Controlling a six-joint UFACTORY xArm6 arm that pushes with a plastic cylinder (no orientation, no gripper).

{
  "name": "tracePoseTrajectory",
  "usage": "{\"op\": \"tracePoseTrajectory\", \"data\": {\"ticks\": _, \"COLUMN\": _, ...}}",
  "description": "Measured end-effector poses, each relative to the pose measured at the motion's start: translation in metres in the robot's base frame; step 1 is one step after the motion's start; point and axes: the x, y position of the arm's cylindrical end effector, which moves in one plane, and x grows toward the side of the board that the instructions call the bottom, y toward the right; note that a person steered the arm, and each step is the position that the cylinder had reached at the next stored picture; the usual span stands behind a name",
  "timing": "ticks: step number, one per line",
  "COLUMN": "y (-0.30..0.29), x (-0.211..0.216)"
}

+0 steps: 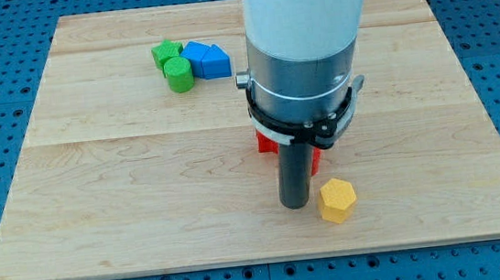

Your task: Place the red circle above the yellow hexagon

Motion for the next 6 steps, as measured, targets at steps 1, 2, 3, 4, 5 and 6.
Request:
{"op": "tracePoseTrajectory", "data": {"ticks": 1, "y": 0.046, "x": 0.004}}
{"op": "tracePoseTrajectory", "data": {"ticks": 2, "y": 0.092, "x": 0.004}}
{"op": "tracePoseTrajectory", "data": {"ticks": 3, "y": 0.065, "x": 0.005}}
{"op": "tracePoseTrajectory", "data": {"ticks": 4, "y": -0.005, "x": 0.003}}
{"op": "tracePoseTrajectory", "data": {"ticks": 5, "y": -0.03, "x": -0.031}}
{"op": "tracePoseTrajectory", "data": {"ticks": 6, "y": -0.017, "x": -0.051}}
